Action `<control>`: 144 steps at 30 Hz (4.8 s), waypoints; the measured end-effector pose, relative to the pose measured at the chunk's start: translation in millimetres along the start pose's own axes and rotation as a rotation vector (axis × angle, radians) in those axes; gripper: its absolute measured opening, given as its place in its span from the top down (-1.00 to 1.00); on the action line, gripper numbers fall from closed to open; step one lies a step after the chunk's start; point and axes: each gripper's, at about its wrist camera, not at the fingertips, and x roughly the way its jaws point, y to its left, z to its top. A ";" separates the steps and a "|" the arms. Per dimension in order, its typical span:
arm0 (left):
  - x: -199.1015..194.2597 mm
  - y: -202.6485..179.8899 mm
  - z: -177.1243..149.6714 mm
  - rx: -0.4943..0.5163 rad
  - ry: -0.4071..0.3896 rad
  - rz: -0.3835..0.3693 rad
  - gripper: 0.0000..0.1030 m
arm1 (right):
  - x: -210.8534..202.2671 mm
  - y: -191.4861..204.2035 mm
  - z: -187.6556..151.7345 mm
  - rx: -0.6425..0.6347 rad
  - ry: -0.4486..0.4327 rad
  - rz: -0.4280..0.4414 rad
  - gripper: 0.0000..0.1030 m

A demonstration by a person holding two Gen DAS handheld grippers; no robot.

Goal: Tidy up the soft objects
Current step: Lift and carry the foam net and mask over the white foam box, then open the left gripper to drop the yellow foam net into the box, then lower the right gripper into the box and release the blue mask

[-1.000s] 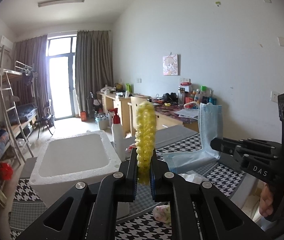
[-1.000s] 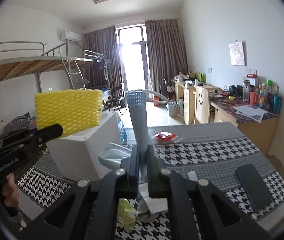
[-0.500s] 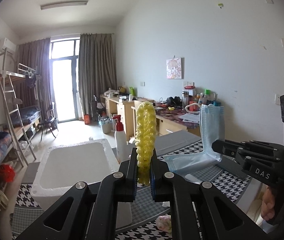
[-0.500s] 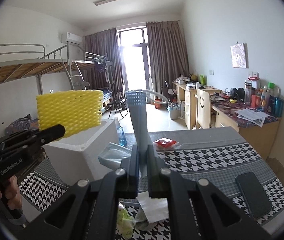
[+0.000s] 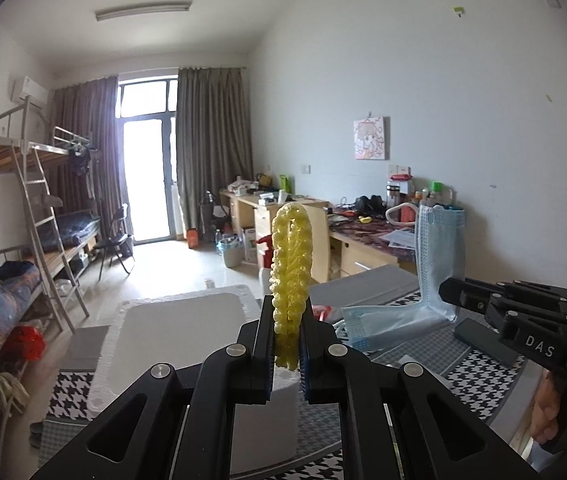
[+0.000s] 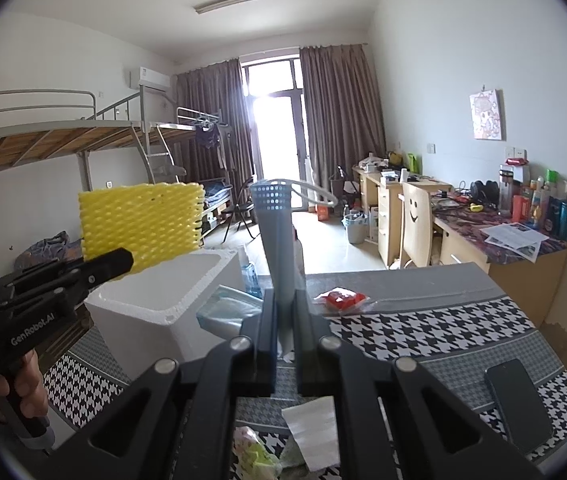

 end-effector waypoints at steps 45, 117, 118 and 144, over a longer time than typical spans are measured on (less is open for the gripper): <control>54.8 51.7 -1.0 -0.099 0.153 0.183 0.80 | 48.3 23.4 22.8 -0.032 0.017 0.115 0.83; -3.5 108.8 -28.4 -0.207 0.084 0.351 -0.98 | 123.2 84.6 33.0 -0.103 0.163 0.218 0.83; -4.9 108.8 -29.0 -0.209 0.083 0.351 -0.98 | 124.6 84.6 33.6 -0.102 0.165 0.217 0.83; -16.8 112.4 -35.3 -0.233 0.074 0.353 -0.98 | 137.5 96.6 18.2 -0.124 0.249 0.218 -0.66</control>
